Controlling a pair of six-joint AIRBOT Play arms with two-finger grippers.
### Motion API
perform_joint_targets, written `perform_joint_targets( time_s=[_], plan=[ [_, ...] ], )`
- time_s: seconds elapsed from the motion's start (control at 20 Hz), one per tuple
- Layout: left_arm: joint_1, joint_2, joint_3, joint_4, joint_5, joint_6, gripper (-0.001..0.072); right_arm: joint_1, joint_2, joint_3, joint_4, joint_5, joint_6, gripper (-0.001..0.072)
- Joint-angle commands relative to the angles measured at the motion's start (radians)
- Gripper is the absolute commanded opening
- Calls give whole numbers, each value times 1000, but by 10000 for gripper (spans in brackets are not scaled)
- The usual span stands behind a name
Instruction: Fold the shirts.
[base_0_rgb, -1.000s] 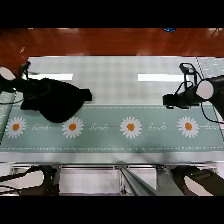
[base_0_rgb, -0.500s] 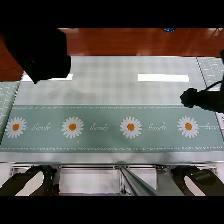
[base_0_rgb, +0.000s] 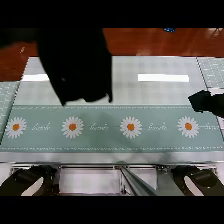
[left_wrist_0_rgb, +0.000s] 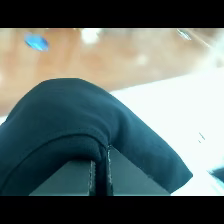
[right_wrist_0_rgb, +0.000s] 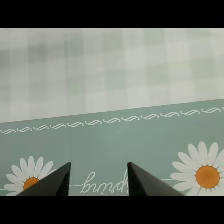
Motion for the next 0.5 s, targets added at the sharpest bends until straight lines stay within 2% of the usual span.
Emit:
perform_joint_targets(
  time_s=[0.0,0.2,0.4,0.45],
  plan=[
    [-117,22,-214,-60,34,-7,25,0,6,0,18,24,-24,408],
    [-138,9,-472,-88,91,-3,25,0,-10,-13,102,37,-66,408],
    [-53,-71,-675,-89,126,-3,30,0,-77,-99,152,30,-65,407],
    [-44,-112,-701,-89,114,-2,153,0,-97,-123,174,10,-65,407]
  ],
)
